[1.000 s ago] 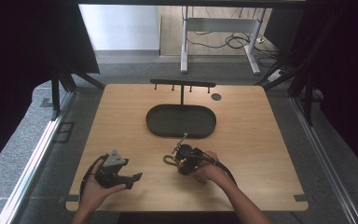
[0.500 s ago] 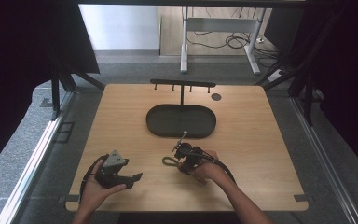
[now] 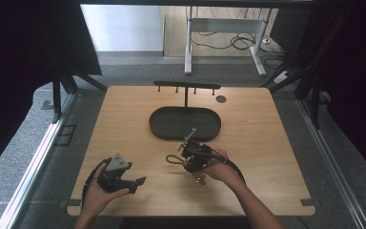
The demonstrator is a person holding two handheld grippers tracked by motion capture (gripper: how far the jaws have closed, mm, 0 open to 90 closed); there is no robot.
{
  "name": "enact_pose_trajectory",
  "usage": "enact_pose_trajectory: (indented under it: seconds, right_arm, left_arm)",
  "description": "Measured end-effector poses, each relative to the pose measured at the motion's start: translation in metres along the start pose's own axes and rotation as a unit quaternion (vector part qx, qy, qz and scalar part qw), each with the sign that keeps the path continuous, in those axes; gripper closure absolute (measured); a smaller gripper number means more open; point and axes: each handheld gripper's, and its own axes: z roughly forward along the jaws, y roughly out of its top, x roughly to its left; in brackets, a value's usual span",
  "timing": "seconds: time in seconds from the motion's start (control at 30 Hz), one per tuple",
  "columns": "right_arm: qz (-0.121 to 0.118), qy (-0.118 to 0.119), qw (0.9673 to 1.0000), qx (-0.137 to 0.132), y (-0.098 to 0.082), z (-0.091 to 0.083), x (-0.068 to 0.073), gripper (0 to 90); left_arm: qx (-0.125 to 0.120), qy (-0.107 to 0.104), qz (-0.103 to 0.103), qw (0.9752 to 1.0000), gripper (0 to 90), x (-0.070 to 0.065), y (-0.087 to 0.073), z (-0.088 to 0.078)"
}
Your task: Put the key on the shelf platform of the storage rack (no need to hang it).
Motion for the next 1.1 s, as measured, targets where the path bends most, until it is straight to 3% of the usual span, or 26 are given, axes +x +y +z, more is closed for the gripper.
enact_pose_trajectory:
  seconds: [1.1]
  right_arm:
    - [-0.003,-0.020,0.9994,-0.027,-0.001,-0.049,-0.010,67.1]
  left_arm:
    - [-0.002,0.000,-0.003,1.0000,23.0,0.000,0.000,0.000]
